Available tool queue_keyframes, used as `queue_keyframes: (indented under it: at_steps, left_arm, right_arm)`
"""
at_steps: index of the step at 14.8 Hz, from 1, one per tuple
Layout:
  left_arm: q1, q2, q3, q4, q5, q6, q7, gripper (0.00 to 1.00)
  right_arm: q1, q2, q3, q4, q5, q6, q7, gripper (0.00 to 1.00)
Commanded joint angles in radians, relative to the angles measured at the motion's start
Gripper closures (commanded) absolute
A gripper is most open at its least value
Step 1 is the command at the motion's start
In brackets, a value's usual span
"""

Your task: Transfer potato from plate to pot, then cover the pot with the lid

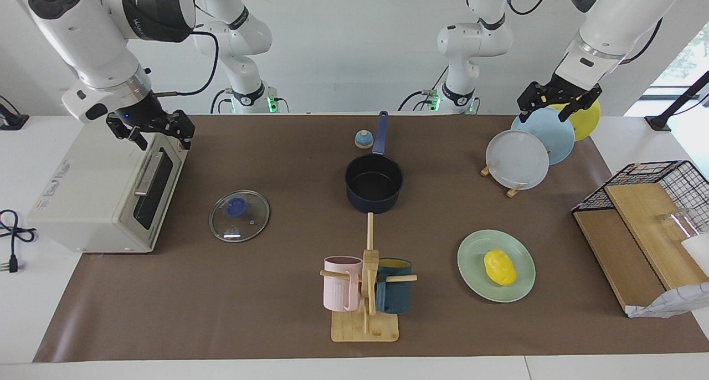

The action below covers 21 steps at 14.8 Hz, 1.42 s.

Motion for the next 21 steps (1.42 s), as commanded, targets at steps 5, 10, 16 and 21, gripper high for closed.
queue_keyframes:
  at_steps: [5,10,16,21]
  left_arm:
    - [-0.008,-0.015,0.005,-0.015,0.016,0.015,0.005,0.0]
    - [-0.008,-0.015,0.005,-0.013,0.015,0.018,0.005,0.0]
    - [-0.02,-0.013,0.005,-0.019,0.015,0.049,0.0,0.0]
    - [-0.011,-0.009,0.004,-0.019,0.004,0.065,-0.017,0.0]
  right_arm:
    - [-0.008,-0.014,0.013,-0.018,-0.009,0.01,0.02,0.0]
    - [-0.008,-0.017,0.025,-0.019,0.004,0.008,0.017,0.0]
    - [-0.009,-0.019,0.047,-0.096,0.013,0.111,-0.079,0.0]
    - [-0.008,-0.011,0.056,-0.295,0.028,0.337,-0.091,0.0]
